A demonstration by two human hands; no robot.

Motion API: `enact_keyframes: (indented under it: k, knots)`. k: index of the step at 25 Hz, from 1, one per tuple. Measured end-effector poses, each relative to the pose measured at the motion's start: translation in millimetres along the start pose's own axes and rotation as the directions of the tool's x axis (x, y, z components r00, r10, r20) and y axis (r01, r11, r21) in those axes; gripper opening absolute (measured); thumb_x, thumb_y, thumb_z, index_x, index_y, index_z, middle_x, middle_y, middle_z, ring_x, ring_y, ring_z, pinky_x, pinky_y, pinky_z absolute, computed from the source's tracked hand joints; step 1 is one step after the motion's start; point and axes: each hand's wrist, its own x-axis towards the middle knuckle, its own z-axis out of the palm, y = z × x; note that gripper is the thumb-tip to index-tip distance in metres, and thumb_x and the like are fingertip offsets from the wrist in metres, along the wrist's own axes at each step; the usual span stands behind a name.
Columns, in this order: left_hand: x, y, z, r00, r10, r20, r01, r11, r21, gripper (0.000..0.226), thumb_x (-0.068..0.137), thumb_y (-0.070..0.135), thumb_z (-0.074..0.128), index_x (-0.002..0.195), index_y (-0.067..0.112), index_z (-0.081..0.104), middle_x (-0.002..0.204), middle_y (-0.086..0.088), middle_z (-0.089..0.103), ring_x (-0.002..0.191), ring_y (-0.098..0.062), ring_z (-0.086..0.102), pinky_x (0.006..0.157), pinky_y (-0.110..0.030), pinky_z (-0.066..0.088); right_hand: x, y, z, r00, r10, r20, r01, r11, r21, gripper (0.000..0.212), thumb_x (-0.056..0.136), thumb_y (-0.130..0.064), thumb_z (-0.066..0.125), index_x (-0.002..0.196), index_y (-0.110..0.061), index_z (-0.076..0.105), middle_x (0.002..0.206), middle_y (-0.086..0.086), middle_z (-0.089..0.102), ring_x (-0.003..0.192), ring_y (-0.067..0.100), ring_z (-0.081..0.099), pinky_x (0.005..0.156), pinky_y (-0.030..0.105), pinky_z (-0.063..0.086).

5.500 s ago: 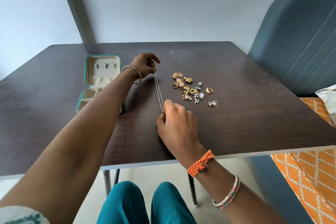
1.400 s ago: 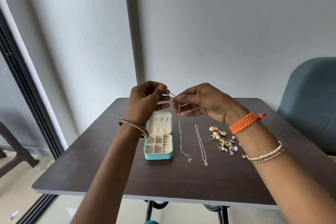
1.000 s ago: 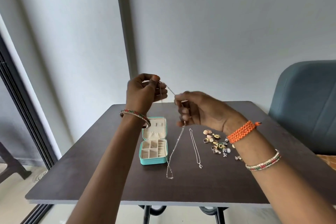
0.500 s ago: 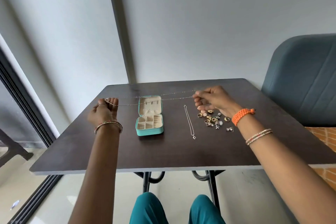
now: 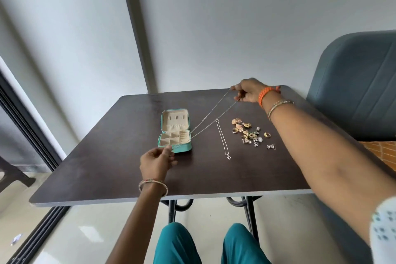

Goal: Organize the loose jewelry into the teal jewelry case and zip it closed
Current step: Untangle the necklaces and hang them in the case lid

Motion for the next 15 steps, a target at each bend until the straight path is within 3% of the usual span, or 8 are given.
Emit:
enact_keyframes:
  k: [2,4,6,8,10,15]
  knots:
    - [-14,-5,6,0.993,0.086,0.080,-0.105,0.957,0.272,0.018,0.082,0.016,0.068,0.066,0.009,0.065,0.063,-0.011,0.063,0.042,-0.009,0.053,0.048,-0.023,0.051,20,-11,6,0.995,-0.068,-0.072,0.051,0.976,-0.210,0.014,0.090,0.011,0.042,0.091,0.008,0.055,0.094,0.009,0.061,0.052,0.011,0.031,0.053,0.025,0.042]
    - [-28,-8,17,0.966,0.150,0.210,-0.234,0.851,0.470,0.019,0.080,0.024,0.069,0.066,0.012,0.066,0.057,0.000,0.062,0.048,-0.008,0.053,0.054,-0.023,0.047,36,-19,16,0.987,-0.125,-0.101,0.082,0.932,-0.353,0.023,0.088,0.007,0.051,0.108,0.011,0.060,0.085,0.010,0.061,0.050,0.012,0.033,0.051,0.025,0.039]
    - [-34,-13,30,0.936,0.113,0.333,-0.305,0.735,0.606,0.021,0.082,0.027,0.064,0.067,0.013,0.064,0.057,0.006,0.059,0.057,-0.011,0.056,0.059,-0.025,0.043,51,-17,28,0.977,-0.197,-0.078,0.141,0.878,-0.458,0.026,0.084,-0.001,0.063,0.108,0.006,0.066,0.077,0.010,0.061,0.051,0.013,0.044,0.058,0.026,0.051]
    - [-32,-19,41,0.920,0.030,0.392,-0.319,0.639,0.700,0.026,0.083,0.028,0.057,0.062,0.013,0.054,0.062,0.001,0.057,0.070,-0.023,0.058,0.062,-0.029,0.041,68,-5,43,0.953,-0.294,-0.072,0.211,0.816,-0.538,0.019,0.080,-0.006,0.070,0.098,0.001,0.072,0.085,0.011,0.069,0.052,0.012,0.054,0.068,0.029,0.059]
    - [-28,-22,49,0.912,-0.012,0.409,-0.338,0.543,0.769,0.028,0.083,0.029,0.050,0.060,0.016,0.043,0.069,-0.003,0.057,0.077,-0.030,0.057,0.063,-0.029,0.038,82,9,57,0.915,-0.400,-0.053,0.298,0.757,-0.581,0.012,0.078,-0.006,0.073,0.089,-0.002,0.074,0.087,0.011,0.071,0.053,0.010,0.057,0.064,0.025,0.059]
    - [-19,-19,66,0.850,-0.025,0.527,-0.499,0.283,0.819,0.017,0.085,0.030,0.043,0.076,0.017,0.049,0.093,-0.013,0.064,0.090,-0.039,0.058,0.067,-0.031,0.037,119,39,84,0.871,-0.471,0.140,0.425,0.578,-0.697,0.011,0.077,-0.003,0.073,0.087,-0.002,0.075,0.091,0.010,0.073,0.082,0.014,0.066,0.073,0.019,0.049]
